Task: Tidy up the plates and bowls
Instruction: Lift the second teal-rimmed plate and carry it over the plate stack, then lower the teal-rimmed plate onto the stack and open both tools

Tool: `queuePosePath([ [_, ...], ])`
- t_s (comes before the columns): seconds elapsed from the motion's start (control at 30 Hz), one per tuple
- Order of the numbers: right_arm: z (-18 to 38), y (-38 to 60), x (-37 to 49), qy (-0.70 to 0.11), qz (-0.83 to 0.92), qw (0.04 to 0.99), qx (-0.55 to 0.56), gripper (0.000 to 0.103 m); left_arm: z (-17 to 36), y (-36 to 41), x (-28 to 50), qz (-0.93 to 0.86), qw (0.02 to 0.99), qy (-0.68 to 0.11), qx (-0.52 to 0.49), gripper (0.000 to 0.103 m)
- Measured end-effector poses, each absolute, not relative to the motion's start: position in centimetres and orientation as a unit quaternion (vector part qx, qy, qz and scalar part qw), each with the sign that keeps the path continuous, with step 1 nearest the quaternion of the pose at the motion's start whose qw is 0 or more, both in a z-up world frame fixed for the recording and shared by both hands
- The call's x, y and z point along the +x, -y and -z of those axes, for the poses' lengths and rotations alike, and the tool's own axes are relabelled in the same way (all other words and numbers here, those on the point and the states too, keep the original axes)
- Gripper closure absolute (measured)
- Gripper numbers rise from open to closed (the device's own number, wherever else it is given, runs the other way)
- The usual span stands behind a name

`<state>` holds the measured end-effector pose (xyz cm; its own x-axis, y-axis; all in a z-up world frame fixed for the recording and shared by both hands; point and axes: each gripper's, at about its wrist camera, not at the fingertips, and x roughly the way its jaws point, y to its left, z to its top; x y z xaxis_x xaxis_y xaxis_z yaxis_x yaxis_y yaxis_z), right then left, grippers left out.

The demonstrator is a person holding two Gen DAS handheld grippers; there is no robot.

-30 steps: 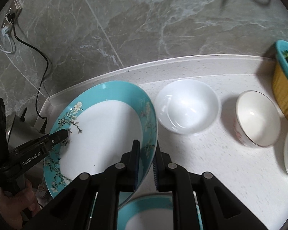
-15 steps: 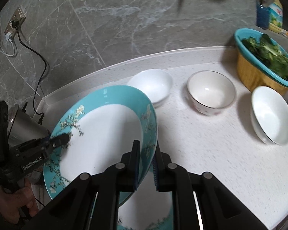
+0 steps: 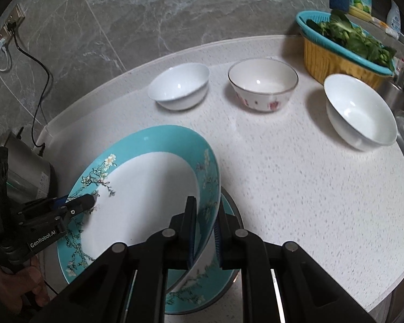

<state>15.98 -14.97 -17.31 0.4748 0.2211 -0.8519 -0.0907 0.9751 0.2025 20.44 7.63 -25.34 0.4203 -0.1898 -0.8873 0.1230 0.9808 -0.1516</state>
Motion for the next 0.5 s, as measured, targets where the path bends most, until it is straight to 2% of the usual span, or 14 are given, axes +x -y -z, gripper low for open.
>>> queuePosePath([
  [0.5,19.9,15.5,14.4,-0.511,-0.076,0.854,0.052,0.088,28.0,-6.1,20.4,0.104,0.841,-0.532,-0.001,0.081],
])
